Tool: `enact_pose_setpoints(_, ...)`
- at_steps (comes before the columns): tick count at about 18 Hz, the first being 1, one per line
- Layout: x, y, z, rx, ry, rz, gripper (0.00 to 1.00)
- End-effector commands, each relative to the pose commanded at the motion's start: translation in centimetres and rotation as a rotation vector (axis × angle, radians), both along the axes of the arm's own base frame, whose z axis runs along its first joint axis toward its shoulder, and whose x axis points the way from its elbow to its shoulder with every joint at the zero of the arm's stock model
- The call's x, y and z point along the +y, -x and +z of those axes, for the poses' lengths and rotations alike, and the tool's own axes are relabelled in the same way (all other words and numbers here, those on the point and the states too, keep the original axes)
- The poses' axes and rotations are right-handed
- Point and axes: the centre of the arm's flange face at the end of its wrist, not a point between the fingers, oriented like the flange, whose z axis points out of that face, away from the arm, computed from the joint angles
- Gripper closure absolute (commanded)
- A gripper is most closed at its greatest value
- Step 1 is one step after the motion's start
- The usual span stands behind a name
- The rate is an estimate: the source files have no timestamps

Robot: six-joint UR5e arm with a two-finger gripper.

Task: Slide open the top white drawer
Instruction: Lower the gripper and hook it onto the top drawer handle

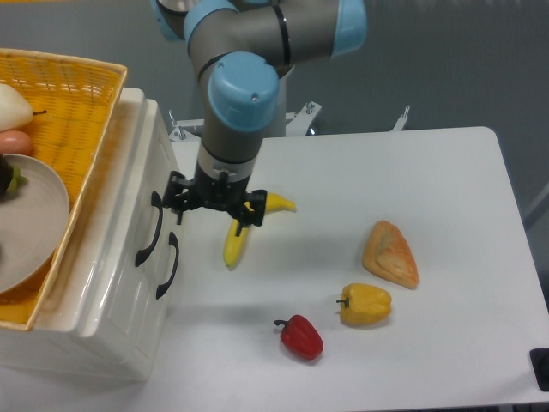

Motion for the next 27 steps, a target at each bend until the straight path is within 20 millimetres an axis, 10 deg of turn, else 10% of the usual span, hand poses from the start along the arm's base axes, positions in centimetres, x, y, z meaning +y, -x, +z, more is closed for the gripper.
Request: enact_pose_setpoints(27, 2.2, -2.2, -4.1, -0.044, 0.066, -0.011, 0.00)
